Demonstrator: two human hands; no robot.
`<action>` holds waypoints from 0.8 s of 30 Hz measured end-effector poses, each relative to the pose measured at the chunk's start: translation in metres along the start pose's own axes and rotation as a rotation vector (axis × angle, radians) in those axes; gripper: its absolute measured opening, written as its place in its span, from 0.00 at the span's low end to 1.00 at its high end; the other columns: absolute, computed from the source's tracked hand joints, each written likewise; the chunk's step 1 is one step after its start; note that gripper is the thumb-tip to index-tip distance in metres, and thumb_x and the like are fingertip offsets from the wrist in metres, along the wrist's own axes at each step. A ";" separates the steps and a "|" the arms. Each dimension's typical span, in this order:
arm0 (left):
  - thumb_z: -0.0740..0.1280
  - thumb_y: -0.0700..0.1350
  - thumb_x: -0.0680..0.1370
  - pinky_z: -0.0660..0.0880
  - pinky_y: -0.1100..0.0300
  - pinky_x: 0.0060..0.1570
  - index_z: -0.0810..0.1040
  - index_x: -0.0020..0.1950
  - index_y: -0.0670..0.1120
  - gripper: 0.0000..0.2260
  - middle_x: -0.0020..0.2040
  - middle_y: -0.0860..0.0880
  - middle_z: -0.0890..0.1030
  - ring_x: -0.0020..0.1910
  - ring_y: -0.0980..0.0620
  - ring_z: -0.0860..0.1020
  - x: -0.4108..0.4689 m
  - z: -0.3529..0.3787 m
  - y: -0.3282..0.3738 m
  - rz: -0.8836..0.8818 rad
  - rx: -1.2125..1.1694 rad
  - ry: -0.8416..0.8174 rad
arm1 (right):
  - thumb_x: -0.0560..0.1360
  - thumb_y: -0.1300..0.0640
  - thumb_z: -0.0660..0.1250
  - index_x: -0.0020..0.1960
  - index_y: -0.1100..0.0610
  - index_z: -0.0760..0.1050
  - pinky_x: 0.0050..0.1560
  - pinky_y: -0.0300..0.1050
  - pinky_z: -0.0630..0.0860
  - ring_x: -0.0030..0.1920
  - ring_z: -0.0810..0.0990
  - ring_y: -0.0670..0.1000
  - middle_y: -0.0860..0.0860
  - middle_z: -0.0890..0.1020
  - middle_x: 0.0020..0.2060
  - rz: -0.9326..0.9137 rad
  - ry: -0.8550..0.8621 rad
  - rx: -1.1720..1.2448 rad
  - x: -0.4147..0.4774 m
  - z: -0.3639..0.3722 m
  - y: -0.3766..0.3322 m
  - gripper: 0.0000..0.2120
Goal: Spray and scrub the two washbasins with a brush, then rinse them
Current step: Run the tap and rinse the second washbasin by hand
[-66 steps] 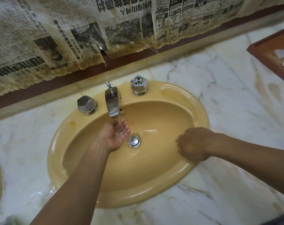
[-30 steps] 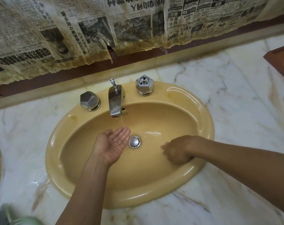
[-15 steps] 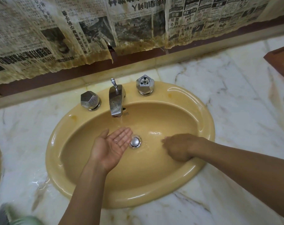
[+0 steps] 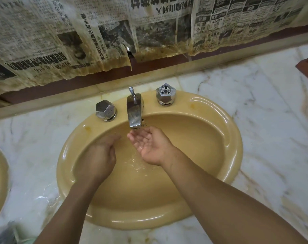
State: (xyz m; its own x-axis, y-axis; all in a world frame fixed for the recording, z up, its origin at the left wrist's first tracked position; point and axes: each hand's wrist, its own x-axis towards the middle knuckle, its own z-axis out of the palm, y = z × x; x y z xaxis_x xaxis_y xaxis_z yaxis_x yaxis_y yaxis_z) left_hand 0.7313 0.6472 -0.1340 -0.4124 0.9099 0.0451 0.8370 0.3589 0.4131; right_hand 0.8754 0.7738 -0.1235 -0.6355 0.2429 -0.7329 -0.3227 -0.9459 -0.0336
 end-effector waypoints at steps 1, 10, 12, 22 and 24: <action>0.66 0.28 0.74 0.73 0.51 0.69 0.80 0.69 0.46 0.26 0.69 0.46 0.80 0.68 0.45 0.78 0.004 0.005 -0.005 0.141 0.099 -0.065 | 0.80 0.62 0.63 0.51 0.69 0.78 0.41 0.49 0.85 0.39 0.87 0.60 0.63 0.86 0.41 0.000 0.000 -0.015 -0.008 -0.001 -0.004 0.10; 0.31 0.40 0.81 0.54 0.50 0.81 0.53 0.83 0.38 0.31 0.83 0.41 0.50 0.82 0.45 0.52 0.072 0.057 0.014 0.972 0.543 -0.246 | 0.85 0.60 0.54 0.68 0.75 0.69 0.64 0.60 0.76 0.62 0.78 0.70 0.72 0.77 0.62 -0.254 0.155 0.009 -0.078 -0.024 -0.080 0.20; 0.33 0.44 0.84 0.44 0.48 0.82 0.46 0.83 0.40 0.27 0.83 0.41 0.43 0.83 0.45 0.45 0.090 0.078 0.029 1.087 0.597 -0.252 | 0.85 0.56 0.54 0.73 0.73 0.63 0.73 0.60 0.68 0.71 0.71 0.68 0.71 0.72 0.69 -0.305 0.123 -0.068 -0.087 -0.012 -0.089 0.24; 0.63 0.47 0.84 0.45 0.51 0.82 0.46 0.84 0.39 0.36 0.85 0.44 0.45 0.84 0.48 0.46 0.101 0.130 0.000 1.192 0.463 -0.316 | 0.84 0.55 0.57 0.69 0.71 0.69 0.71 0.57 0.71 0.68 0.75 0.64 0.67 0.76 0.66 -0.412 0.318 -0.091 -0.114 -0.066 -0.068 0.22; 0.59 0.49 0.84 0.51 0.53 0.81 0.50 0.84 0.41 0.32 0.85 0.47 0.50 0.84 0.51 0.49 0.109 0.138 -0.004 1.159 0.574 -0.194 | 0.84 0.55 0.57 0.67 0.71 0.71 0.70 0.58 0.72 0.65 0.78 0.64 0.67 0.78 0.63 -0.411 0.337 -0.073 -0.117 -0.077 -0.060 0.21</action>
State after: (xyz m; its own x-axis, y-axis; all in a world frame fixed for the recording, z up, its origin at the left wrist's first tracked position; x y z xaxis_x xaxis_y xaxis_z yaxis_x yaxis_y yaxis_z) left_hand 0.7325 0.7736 -0.2558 0.6653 0.7455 -0.0400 0.7212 -0.6556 -0.2239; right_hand 1.0230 0.7856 -0.0883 -0.2031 0.5249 -0.8266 -0.4402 -0.8030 -0.4018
